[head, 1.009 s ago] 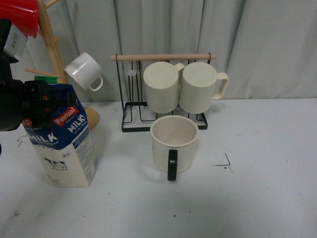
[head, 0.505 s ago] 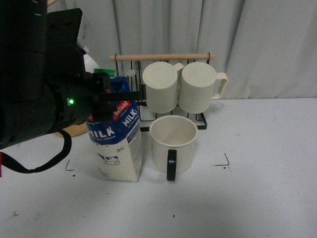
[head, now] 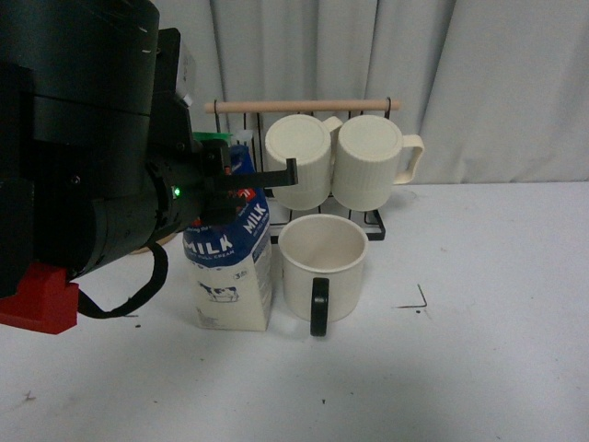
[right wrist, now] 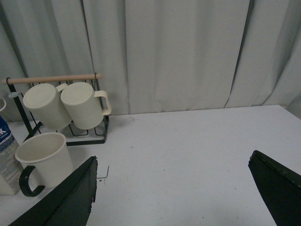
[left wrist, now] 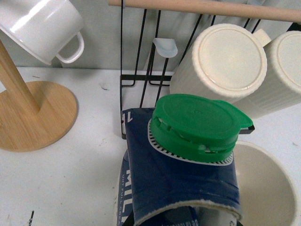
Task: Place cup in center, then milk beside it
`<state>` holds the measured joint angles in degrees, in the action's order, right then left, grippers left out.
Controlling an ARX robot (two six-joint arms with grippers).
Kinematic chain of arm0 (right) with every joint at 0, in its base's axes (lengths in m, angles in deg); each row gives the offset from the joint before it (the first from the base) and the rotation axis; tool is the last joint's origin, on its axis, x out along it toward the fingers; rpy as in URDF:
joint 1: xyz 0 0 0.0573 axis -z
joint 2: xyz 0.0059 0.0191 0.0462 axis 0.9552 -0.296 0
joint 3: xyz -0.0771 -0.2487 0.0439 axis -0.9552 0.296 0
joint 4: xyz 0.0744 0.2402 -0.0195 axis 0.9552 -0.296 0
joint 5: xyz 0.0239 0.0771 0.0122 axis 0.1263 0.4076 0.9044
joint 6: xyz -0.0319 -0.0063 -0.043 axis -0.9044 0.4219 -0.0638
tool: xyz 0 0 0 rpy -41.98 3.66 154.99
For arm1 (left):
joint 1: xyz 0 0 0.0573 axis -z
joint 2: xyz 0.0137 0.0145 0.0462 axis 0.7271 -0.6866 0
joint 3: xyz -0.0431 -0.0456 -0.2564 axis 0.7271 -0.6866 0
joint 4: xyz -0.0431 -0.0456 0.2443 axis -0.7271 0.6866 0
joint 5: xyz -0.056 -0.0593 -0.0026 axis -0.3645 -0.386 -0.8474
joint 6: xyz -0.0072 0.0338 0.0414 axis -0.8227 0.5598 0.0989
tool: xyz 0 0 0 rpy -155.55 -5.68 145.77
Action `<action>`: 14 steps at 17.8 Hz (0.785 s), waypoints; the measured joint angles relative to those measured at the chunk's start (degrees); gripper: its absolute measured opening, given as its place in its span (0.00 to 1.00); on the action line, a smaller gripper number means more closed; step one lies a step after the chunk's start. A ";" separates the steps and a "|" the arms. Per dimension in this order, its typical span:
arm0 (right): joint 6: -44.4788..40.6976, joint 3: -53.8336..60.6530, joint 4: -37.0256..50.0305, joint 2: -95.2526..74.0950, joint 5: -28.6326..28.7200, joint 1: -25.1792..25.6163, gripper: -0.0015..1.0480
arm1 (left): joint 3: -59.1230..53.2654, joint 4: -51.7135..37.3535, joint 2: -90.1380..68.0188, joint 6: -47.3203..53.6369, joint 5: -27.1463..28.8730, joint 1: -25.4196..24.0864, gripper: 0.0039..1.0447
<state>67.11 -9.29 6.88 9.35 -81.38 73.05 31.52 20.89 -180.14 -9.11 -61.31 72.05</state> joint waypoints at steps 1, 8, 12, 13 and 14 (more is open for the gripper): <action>0.00 0.00 0.00 0.00 0.00 0.00 0.94 | 0.15 0.11 -0.04 -0.39 0.00 0.13 0.05; 0.00 0.00 0.00 0.00 0.00 0.00 0.94 | 0.22 1.57 1.40 -5.20 -3.67 -1.20 0.59; 0.00 0.00 0.00 0.00 0.00 0.00 0.94 | -5.46 9.18 15.98 -12.90 -12.04 -7.72 0.94; 0.00 0.00 0.00 0.00 0.00 0.00 0.94 | -7.96 11.54 22.36 -15.34 -15.63 -9.99 0.94; 0.00 0.00 -0.02 0.00 0.00 0.00 0.94 | -9.88 13.70 27.98 -17.33 -19.08 -11.96 0.94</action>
<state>67.11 -9.29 6.85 9.35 -81.38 73.05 21.64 34.60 -152.16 -26.44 -80.39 60.09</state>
